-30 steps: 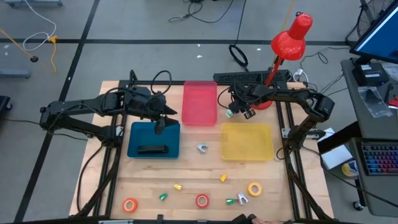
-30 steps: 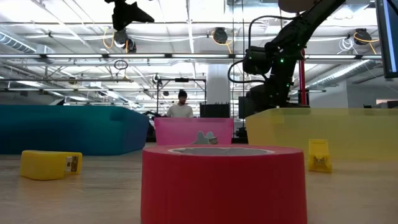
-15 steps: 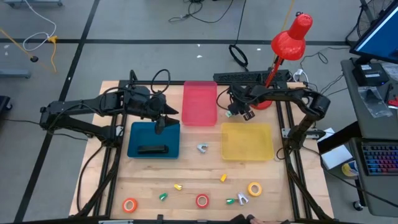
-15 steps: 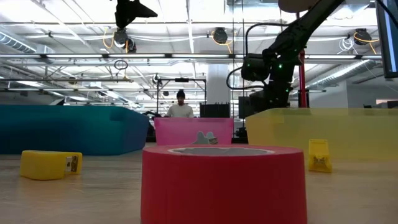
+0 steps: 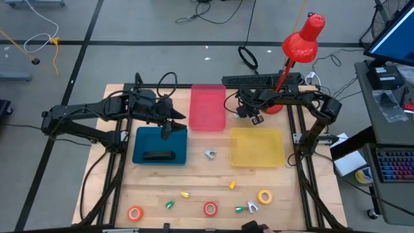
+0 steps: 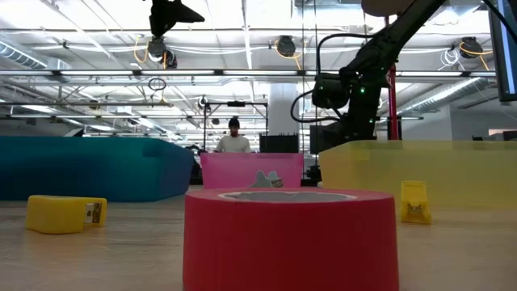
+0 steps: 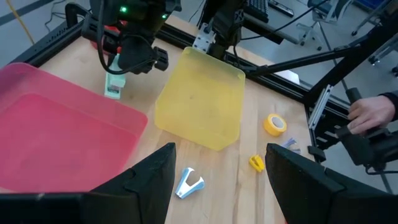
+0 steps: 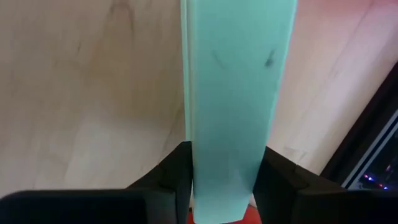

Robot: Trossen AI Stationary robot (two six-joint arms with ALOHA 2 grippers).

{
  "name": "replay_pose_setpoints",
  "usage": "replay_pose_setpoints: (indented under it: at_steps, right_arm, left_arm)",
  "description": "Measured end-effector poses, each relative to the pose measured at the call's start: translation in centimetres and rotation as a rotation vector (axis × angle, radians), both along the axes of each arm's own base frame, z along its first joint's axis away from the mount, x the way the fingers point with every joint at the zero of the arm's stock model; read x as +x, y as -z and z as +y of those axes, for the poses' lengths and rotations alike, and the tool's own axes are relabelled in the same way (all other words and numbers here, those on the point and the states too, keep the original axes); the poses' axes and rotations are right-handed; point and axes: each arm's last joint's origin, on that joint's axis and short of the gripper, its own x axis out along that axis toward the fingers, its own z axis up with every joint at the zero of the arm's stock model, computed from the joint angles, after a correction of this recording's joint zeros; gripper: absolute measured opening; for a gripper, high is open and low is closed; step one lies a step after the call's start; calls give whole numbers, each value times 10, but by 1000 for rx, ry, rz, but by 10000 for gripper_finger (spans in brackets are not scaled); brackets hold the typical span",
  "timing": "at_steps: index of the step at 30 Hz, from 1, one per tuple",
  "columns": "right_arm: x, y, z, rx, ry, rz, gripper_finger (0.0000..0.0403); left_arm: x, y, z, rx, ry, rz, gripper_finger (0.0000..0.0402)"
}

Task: Pick and place Stapler, Stapler remover, tape
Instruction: Put the white stapler into the blue bin

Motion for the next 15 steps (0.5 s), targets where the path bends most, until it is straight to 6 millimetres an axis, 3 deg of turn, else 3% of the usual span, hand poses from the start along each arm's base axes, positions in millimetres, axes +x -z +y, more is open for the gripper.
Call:
replay_pose_setpoints:
  at_steps: [9,15]
  right_arm:
    - [-2,-2,-1,-33,67,3,117]
    - [-9,-27,4,-63,117,-77,117]
  left_arm:
    - [0,0,0,5,1,0,248]
    - [0,-1,0,-10,-8,-6,248]
